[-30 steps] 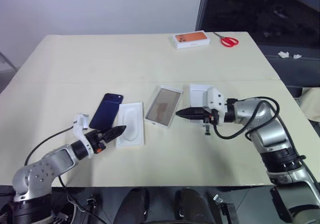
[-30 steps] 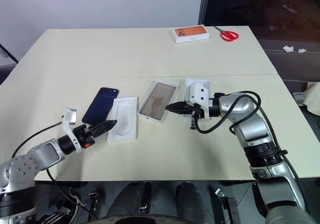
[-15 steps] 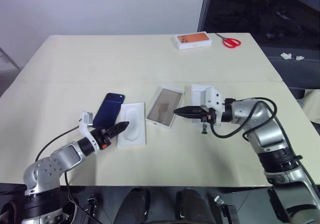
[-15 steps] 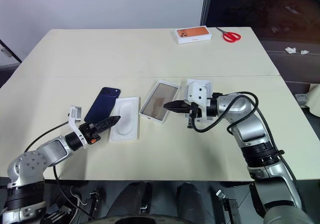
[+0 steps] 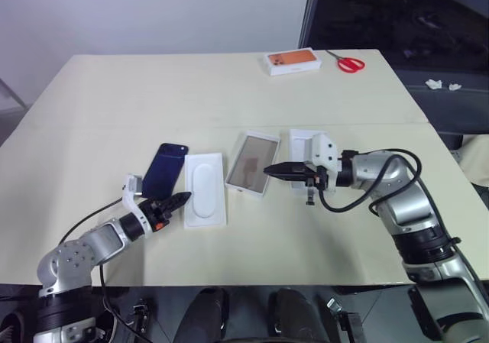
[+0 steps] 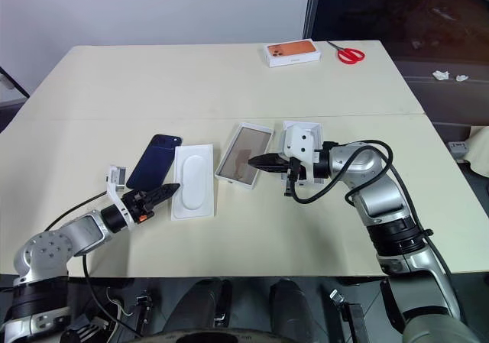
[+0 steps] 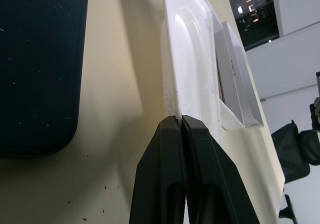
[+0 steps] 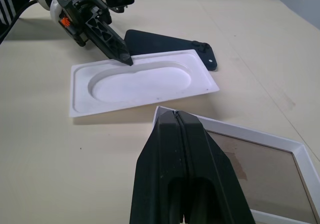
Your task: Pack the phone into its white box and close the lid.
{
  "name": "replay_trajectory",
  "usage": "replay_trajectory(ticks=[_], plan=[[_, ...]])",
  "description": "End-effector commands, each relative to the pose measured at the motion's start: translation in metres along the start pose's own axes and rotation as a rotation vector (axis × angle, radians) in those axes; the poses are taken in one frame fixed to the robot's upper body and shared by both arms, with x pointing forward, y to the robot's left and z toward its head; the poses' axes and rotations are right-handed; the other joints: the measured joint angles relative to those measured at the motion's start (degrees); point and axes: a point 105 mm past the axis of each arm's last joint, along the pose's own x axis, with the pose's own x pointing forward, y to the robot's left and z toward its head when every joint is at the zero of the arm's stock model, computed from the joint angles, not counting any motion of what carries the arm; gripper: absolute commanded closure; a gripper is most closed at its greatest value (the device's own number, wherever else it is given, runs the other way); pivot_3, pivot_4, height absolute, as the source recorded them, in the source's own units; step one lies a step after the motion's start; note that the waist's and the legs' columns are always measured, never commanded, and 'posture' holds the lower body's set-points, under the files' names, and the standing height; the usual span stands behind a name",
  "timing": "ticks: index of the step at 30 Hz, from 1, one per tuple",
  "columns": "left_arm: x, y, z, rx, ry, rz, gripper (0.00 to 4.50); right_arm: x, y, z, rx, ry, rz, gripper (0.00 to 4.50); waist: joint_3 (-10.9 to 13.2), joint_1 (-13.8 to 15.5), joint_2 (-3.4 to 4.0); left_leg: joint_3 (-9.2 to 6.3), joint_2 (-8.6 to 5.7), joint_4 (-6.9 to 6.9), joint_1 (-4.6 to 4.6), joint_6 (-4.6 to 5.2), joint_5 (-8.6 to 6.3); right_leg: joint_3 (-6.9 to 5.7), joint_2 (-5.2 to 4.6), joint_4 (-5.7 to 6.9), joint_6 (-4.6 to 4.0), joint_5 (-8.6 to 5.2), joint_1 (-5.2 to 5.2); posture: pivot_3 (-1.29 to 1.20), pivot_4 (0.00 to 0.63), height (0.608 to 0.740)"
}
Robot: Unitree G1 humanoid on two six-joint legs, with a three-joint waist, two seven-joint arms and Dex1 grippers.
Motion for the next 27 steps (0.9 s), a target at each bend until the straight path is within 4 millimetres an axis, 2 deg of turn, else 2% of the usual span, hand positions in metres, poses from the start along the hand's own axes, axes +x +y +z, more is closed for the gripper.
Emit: replay_trajectory(ticks=[1,6,8,9,11,14,16,19,21,27], plan=[[-0.005,0.01,-0.007,-0.064,0.006,0.028,4.47,-0.002,-0.003,0.014,-0.068,-0.028,-0.016,4.5,0.0,0.01,0.0,0.0,0.0,0.0,0.0,0.0,0.0,0.0,0.0,0.0,0.0,0.0,0.0,0.0,0.15,0.74],[-0.015,0.008,0.008,-0.11,-0.061,0.0,4.47,0.005,0.001,0.016,-0.044,-0.057,-0.011,4.5,0.01,-0.46,-0.02,0.0,0.01,-0.02,-0.01,0.0,0.0,0.0,0.0,0.0,0.0,0.0,-0.03,0.0,0.15,0.74],[-0.023,0.006,0.022,-0.117,-0.107,-0.009,4.47,0.014,0.004,0.023,0.08,-0.112,0.021,4.5,0.02,-1.08,-0.04,-0.01,0.03,-0.03,-0.02,0.0,0.0,-0.01,0.02,0.0,0.0,0.0,-0.05,0.0,0.15,0.74],[-0.028,0.007,0.029,-0.109,-0.13,-0.001,4.49,0.02,0.006,0.027,0.142,-0.145,0.035,4.25,0.03,-1.25,-0.06,-0.02,0.07,-0.04,-0.02,0.0,0.0,-0.01,0.04,0.01,0.0,0.0,-0.06,0.0,0.15,0.74],[-0.036,0.006,0.042,-0.096,-0.16,0.004,4.5,0.033,0.013,0.03,0.146,-0.15,0.051,3.71,0.07,-1.55,-0.13,-0.02,0.17,-0.04,-0.04,-0.01,0.0,0.0,0.13,0.03,0.0,0.0,-0.11,0.0,0.15,0.74],[-0.043,0.002,0.055,-0.077,-0.187,0.008,4.5,0.051,0.015,0.014,0.098,-0.042,0.017,2.15,0.07,-1.31,-0.13,-0.01,0.2,-0.04,-0.24,-0.08,0.05,0.01,0.18,0.13,0.0,0.0,-0.42,0.0,0.15,0.74],[-0.045,-0.003,0.063,-0.06,-0.203,0.003,4.5,0.061,0.018,0.006,0.139,0.006,0.019,1.17,0.08,-1.0,-0.14,0.0,0.17,-0.03,-0.26,-0.1,0.05,0.0,0.14,0.12,0.0,0.0,-0.41,0.0,0.15,0.74],[-0.046,-0.01,0.07,-0.021,-0.208,0.005,4.5,0.076,0.026,-0.014,0.169,0.116,0.022,1.17,0.08,-0.99,-0.27,-0.01,0.11,0.01,-0.27,-0.1,0.05,0.0,0.1,0.12,0.0,0.01,-0.4,0.0,0.15,0.74],[-0.044,-0.013,0.069,-0.016,-0.205,-0.005,4.5,0.084,0.028,-0.02,0.164,0.143,-0.001,1.17,0.07,-1.12,-0.28,-0.01,0.11,0.0,-0.27,-0.1,0.05,0.01,0.1,0.12,0.0,0.0,-0.41,0.0,0.15,0.74],[-0.04,-0.016,0.061,-0.006,-0.195,0.001,4.5,0.084,0.019,-0.028,0.176,0.187,-0.062,1.17,0.08,-1.23,-0.28,0.01,0.1,-0.04,-0.28,-0.12,0.06,0.03,0.1,0.12,0.0,0.01,-0.46,0.0,0.15,0.74]])
